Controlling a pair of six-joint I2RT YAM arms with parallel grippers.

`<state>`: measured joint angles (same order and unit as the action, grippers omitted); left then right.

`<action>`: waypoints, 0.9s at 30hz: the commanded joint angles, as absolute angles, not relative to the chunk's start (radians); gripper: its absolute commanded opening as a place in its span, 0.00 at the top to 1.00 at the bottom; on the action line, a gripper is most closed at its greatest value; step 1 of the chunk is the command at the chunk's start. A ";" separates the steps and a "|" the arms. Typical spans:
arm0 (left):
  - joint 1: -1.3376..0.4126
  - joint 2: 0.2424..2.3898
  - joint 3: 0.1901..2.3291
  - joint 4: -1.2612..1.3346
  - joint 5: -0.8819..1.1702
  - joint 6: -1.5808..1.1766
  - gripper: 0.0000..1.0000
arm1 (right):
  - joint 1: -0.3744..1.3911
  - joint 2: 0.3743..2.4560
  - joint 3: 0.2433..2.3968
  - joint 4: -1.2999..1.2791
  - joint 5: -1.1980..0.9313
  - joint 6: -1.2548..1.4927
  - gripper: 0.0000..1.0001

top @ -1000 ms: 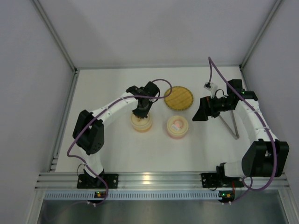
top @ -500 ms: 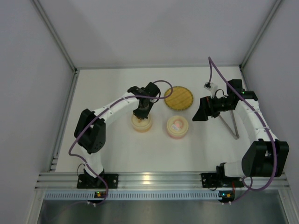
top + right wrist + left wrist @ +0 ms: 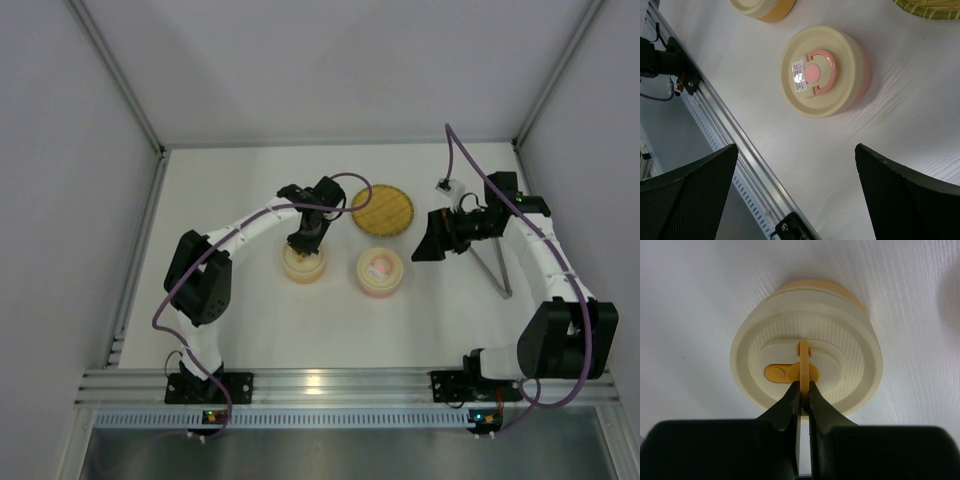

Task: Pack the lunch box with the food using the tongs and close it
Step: Screw the box lid onto the packing box.

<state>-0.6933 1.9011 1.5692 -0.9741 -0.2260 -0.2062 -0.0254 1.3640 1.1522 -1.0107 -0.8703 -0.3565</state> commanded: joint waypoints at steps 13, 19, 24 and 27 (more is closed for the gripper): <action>-0.647 1.855 1.476 -0.902 -0.091 -0.157 1.00 | -0.046 1.359 1.154 -0.976 -0.911 -0.393 0.01; -0.626 1.829 1.411 -0.845 0.041 -0.040 1.00 | -0.046 1.364 1.163 -0.989 -0.917 -0.403 0.01; -0.603 1.822 1.370 -0.838 0.188 0.080 1.00 | -0.046 1.365 1.170 -1.005 -0.913 -0.413 0.01; -0.583 1.828 1.353 -0.842 0.262 0.136 1.00 | -0.046 1.362 1.170 -1.009 -0.914 -0.417 0.01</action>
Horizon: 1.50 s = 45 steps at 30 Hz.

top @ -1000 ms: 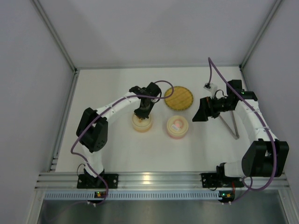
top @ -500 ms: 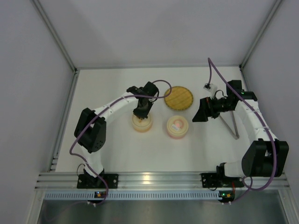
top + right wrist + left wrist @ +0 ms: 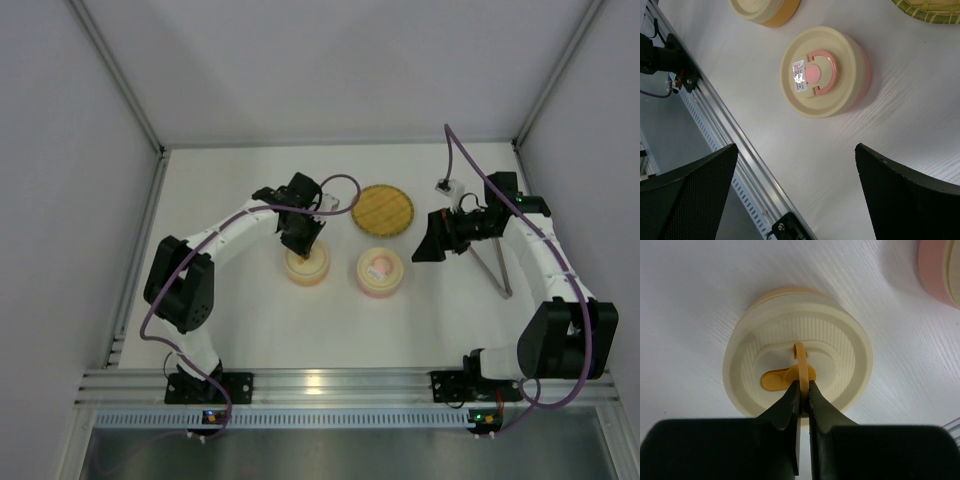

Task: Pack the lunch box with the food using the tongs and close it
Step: Screw the box lid onto the packing box.

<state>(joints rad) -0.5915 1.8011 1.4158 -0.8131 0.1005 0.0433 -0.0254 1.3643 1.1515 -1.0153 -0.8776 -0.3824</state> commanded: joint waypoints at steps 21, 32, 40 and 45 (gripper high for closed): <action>-0.554 1.812 1.367 -0.894 0.318 0.334 0.95 | -0.046 1.359 1.177 -1.022 -0.925 -0.419 0.01; -0.554 1.740 1.459 -0.948 0.383 0.321 0.29 | -0.046 1.356 1.177 -1.022 -0.931 -0.417 0.01; -0.552 1.694 1.505 -0.968 0.440 0.285 0.31 | -0.046 1.359 1.177 -1.023 -0.937 -0.416 0.01; -0.512 1.687 1.525 -0.953 0.482 0.249 0.58 | -0.046 1.359 1.180 -1.029 -0.939 -0.419 0.01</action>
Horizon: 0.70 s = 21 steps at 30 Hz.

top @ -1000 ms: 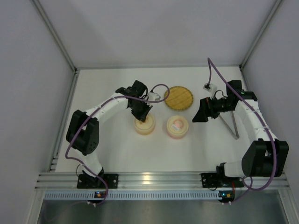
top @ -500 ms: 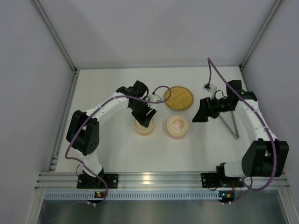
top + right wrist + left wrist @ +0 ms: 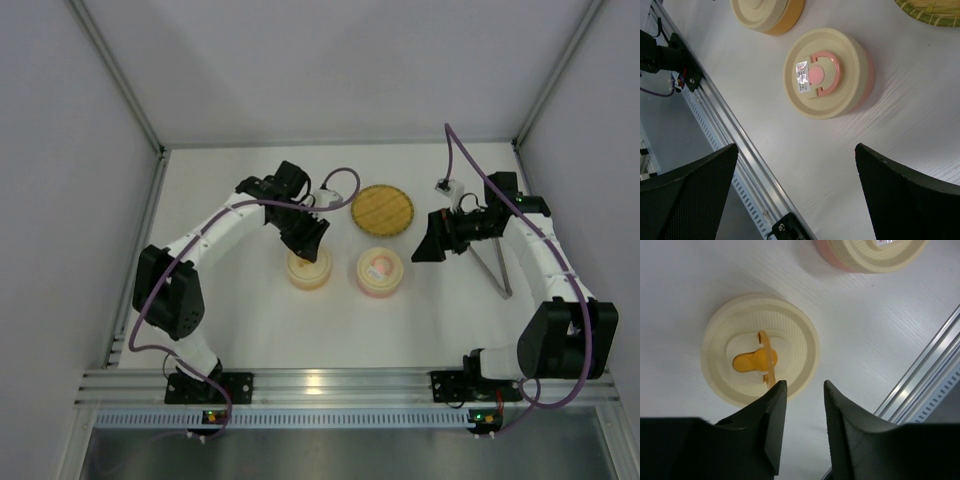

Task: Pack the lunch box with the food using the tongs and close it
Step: Screw the box lid onto the packing box.

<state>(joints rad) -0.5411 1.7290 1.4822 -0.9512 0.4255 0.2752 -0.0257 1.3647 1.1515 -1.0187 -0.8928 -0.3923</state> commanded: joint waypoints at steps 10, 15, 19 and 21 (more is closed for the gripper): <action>-0.477 1.779 1.540 -0.946 0.427 0.186 0.96 | -0.046 1.361 1.183 -1.034 -0.946 -0.423 0.01; -0.477 1.810 1.536 -0.951 0.402 0.186 1.00 | -0.046 1.361 1.183 -1.039 -0.945 -0.428 0.00; -0.479 1.816 1.525 -0.948 0.422 0.192 1.00 | -0.046 1.367 1.186 -1.039 -0.945 -0.428 0.01; -0.480 1.818 1.520 -0.950 0.440 0.193 1.00 | -0.045 1.367 1.186 -1.039 -0.945 -0.429 0.01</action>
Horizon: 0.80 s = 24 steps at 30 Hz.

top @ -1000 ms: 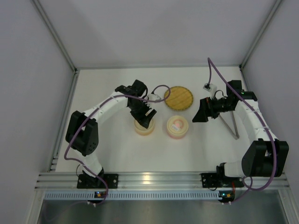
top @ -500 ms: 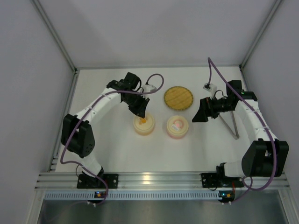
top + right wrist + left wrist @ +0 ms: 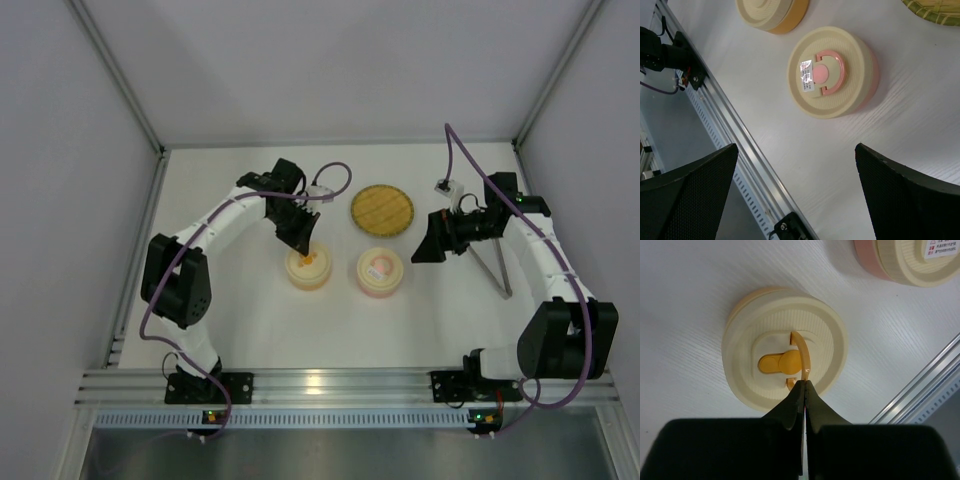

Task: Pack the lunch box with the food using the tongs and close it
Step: Screw the box lid onto the packing box.

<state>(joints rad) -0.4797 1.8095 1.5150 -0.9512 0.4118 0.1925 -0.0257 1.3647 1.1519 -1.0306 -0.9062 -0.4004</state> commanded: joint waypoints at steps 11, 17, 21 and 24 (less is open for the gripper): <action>-0.499 1.824 1.450 -0.917 0.482 0.181 1.00 | -0.046 1.373 1.181 -1.039 -0.946 -0.436 0.01; -0.505 1.830 1.416 -0.894 0.488 0.170 1.00 | -0.046 1.378 1.178 -1.039 -0.951 -0.437 0.01; -0.511 1.839 1.394 -0.870 0.489 0.160 1.00 | -0.046 1.378 1.175 -1.040 -0.951 -0.439 0.01; -0.515 1.847 1.388 -0.864 0.491 0.152 1.00 | -0.046 1.374 1.172 -1.040 -0.951 -0.442 0.01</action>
<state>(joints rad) -0.5064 1.8324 1.3979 -0.9161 0.4690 0.1619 -0.0257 1.3796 1.1519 -1.0332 -0.9073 -0.4095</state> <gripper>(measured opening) 0.009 0.993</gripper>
